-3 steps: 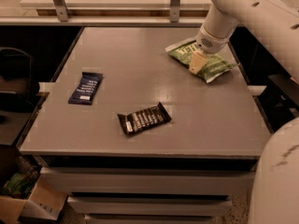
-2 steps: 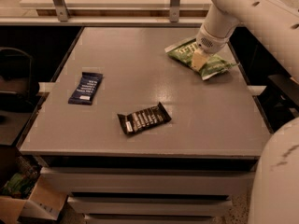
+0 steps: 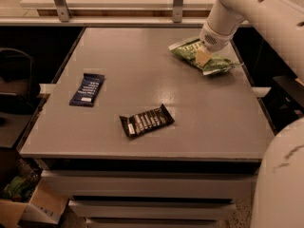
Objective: Move green jalapeno chip bag near rxbar blueberry
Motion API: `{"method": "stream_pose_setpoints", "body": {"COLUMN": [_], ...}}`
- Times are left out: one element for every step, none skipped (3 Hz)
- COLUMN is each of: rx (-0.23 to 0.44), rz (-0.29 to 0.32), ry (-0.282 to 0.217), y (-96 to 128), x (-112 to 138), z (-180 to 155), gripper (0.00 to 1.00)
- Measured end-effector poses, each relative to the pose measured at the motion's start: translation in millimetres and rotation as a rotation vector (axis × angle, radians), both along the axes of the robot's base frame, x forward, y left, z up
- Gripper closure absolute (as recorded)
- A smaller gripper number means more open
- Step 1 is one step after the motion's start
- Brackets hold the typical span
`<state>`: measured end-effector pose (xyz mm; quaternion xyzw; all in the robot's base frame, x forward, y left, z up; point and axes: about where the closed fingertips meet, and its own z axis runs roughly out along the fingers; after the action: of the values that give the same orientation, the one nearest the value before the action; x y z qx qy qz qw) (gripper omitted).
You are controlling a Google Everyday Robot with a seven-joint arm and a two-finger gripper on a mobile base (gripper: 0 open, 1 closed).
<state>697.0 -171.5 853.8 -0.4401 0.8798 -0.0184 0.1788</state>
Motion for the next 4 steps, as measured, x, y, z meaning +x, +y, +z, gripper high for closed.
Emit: {"method": "stream_pose_setpoints", "body": {"rx": [-0.002,-0.01,-0.018,-0.016], "rz": [0.015,0.044,0.115,0.235], "ry": [-0.035,-0.076,-0.116,-0.13], "y": [-1,2,15,43], "x": [5,6,1,-10], "z": [17,36,56,68], "gripper": [1.0,1.0,1.0,1.0]}}
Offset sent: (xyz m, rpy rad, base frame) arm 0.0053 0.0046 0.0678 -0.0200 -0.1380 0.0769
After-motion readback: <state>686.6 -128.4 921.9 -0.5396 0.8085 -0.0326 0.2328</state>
